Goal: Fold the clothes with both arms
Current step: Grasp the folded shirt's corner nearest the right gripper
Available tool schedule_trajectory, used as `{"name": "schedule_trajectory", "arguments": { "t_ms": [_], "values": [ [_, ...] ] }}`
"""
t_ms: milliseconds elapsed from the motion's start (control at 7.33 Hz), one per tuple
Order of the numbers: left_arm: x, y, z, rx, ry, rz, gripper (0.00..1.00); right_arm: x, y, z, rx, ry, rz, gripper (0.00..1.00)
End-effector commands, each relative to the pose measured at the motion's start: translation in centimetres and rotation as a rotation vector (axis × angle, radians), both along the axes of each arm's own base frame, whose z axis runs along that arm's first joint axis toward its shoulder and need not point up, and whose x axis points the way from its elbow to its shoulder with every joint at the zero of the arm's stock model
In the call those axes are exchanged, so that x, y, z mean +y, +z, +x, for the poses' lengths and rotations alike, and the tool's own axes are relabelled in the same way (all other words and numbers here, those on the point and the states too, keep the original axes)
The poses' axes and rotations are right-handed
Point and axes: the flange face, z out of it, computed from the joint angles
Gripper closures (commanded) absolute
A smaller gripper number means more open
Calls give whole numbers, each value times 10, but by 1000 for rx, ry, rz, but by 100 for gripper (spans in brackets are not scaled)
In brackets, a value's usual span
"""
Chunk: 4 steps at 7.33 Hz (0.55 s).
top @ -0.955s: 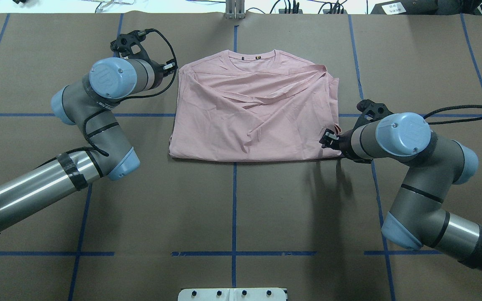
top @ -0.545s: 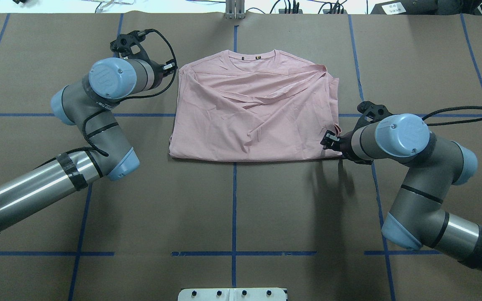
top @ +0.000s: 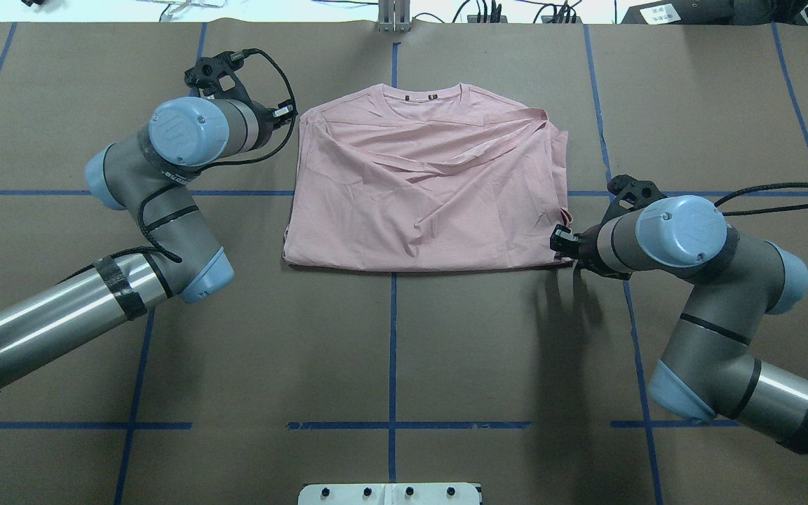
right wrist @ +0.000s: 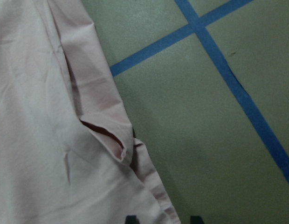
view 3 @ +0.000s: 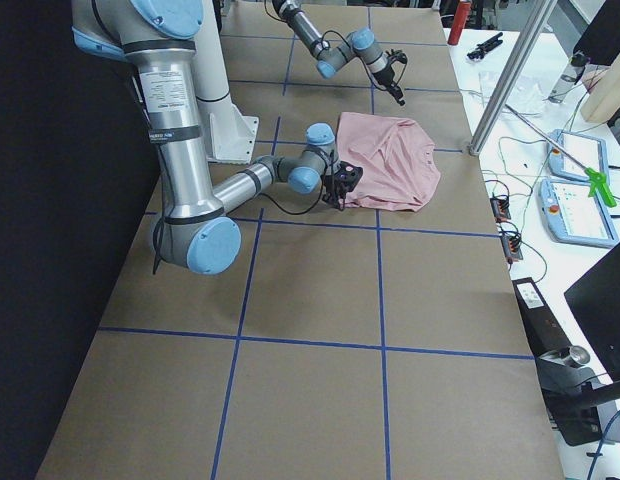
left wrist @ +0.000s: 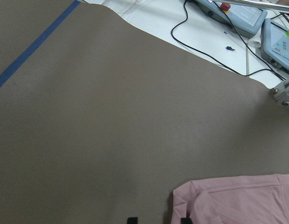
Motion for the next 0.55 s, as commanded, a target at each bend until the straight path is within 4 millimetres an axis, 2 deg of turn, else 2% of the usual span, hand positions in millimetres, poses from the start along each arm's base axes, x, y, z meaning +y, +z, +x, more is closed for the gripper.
{"name": "schedule_trajectory", "arguments": {
  "t_ms": [0, 136, 273, 409],
  "values": [
    [0, 0, 0, -1, -1, 0, 58, 0, -1, 0, -4, -3, 0, 100],
    [0, 1, 0, -4, -1, 0, 58, 0, -3, 0, -10, -4, 4, 100],
    [1, 5, -2, -5, 1, -3, 58, 6, -13, 8, -40, -26, 2, 100],
    [3, 0, -2, 4, 2, 3, 58, 28, -32, 28, -100, -81, -5, 100]
  ]
}}
